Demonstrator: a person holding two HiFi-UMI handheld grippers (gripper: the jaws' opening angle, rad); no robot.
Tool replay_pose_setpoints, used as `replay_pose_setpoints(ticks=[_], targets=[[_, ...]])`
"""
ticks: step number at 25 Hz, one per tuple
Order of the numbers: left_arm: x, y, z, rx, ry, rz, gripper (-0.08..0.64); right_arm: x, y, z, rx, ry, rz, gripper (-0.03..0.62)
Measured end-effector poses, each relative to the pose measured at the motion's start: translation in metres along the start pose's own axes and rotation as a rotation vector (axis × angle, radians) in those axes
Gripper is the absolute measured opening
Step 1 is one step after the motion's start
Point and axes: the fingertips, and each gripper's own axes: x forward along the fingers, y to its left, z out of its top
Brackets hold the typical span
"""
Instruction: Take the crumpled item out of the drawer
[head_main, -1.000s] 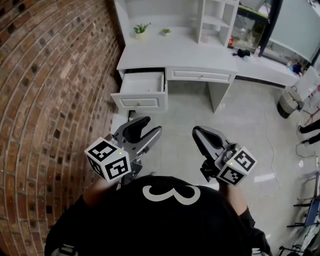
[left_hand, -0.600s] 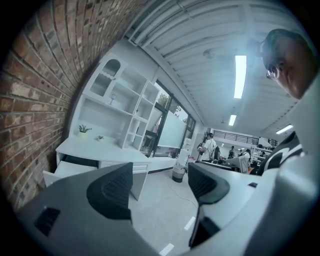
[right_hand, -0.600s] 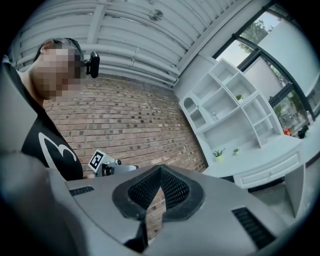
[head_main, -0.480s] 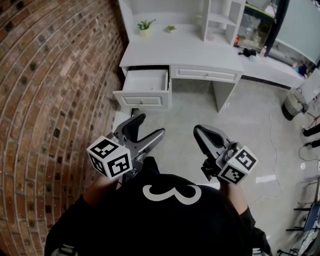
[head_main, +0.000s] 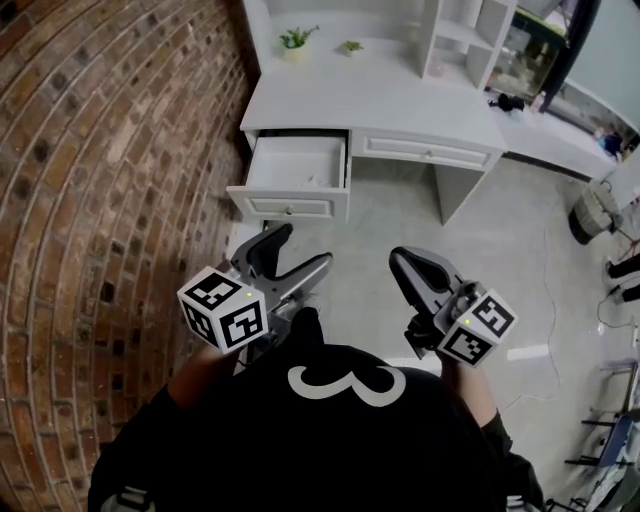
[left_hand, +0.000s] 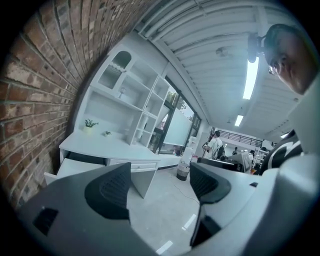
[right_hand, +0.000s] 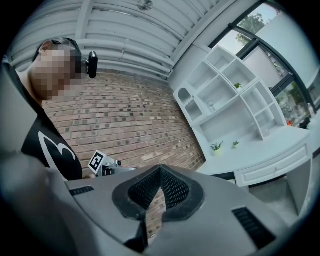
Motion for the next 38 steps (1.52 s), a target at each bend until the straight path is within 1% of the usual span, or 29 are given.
replay_pose_setpoints(ticks=[3,8,13,17,23,27,34,36,38], targets=[[0.014,0.032,0.007,-0.020,0.017,-0.010,0.351,0.027,-0.021,0.000,0.014,0.014,-0.015,0.011],[0.039,0.094,0.021,-0.081,0.042,-0.023,0.351,0.074,-0.056,0.003,0.041,0.043,-0.055,0.011],[0.058,0.160,0.033,-0.109,0.068,-0.023,0.351,0.126,-0.089,0.003,0.063,0.081,-0.092,0.011],[0.070,0.209,0.039,-0.129,0.085,-0.027,0.351,0.168,-0.107,0.000,0.067,0.117,-0.104,0.011],[0.087,0.272,0.042,-0.103,0.123,-0.026,0.351,0.222,-0.126,-0.005,0.054,0.164,-0.106,0.011],[0.097,0.302,0.036,-0.097,0.159,-0.031,0.351,0.244,-0.139,-0.009,0.046,0.187,-0.111,0.011],[0.128,0.338,0.014,-0.060,0.293,-0.053,0.351,0.262,-0.167,-0.013,0.060,0.200,-0.149,0.011],[0.138,0.345,0.009,-0.052,0.327,-0.076,0.350,0.265,-0.173,-0.014,0.067,0.198,-0.161,0.011],[0.150,0.347,0.002,-0.031,0.366,-0.117,0.351,0.265,-0.181,-0.016,0.076,0.197,-0.172,0.011]])
